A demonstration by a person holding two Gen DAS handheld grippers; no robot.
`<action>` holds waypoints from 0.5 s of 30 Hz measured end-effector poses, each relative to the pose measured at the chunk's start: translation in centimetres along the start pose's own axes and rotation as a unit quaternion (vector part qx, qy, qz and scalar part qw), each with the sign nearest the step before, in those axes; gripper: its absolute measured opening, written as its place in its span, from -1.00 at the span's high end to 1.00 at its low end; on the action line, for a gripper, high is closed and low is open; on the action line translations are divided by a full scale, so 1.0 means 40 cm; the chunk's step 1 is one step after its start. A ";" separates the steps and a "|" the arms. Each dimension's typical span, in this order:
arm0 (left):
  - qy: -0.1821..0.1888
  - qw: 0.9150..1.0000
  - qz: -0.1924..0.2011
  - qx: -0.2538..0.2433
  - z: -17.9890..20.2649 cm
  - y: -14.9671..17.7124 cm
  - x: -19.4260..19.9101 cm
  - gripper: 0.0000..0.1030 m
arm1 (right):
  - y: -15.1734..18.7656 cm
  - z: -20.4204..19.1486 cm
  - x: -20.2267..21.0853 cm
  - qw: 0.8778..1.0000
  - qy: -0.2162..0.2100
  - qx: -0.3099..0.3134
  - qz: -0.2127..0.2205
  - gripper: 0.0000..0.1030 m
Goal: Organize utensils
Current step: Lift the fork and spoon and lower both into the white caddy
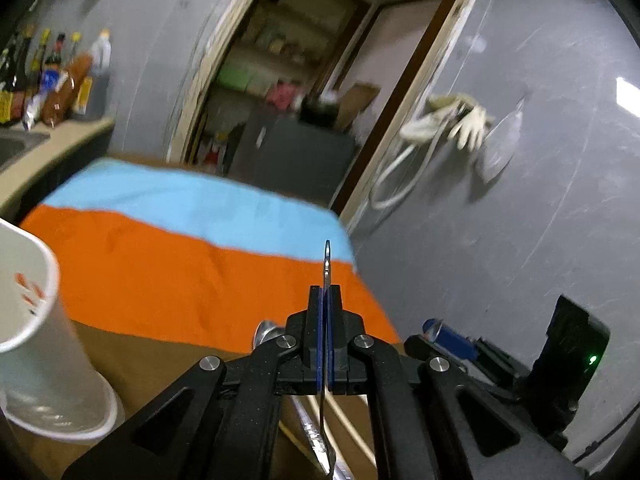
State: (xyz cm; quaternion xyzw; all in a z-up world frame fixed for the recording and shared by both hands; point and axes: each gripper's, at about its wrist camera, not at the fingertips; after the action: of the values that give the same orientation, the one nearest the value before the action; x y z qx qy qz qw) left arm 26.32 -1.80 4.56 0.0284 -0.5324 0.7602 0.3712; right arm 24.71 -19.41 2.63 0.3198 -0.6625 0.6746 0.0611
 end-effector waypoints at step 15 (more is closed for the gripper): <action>-0.016 0.988 0.152 -0.020 -0.039 -0.145 0.333 1.00 | -0.172 -0.167 0.077 0.986 -0.081 0.009 0.143 0.21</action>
State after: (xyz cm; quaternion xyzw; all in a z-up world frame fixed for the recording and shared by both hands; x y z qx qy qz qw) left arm 20.68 7.53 14.32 -0.0481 -0.5515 0.7966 0.2430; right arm 23.41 -13.43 10.65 0.2762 -0.6984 0.6538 -0.0926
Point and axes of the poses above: each gripper's, at about its wrist camera, not at the fingertips, and x roughly against the way its jaws point, z to its right, y to its underside, and after that the axes turned 4 degrees about -z, right-handed
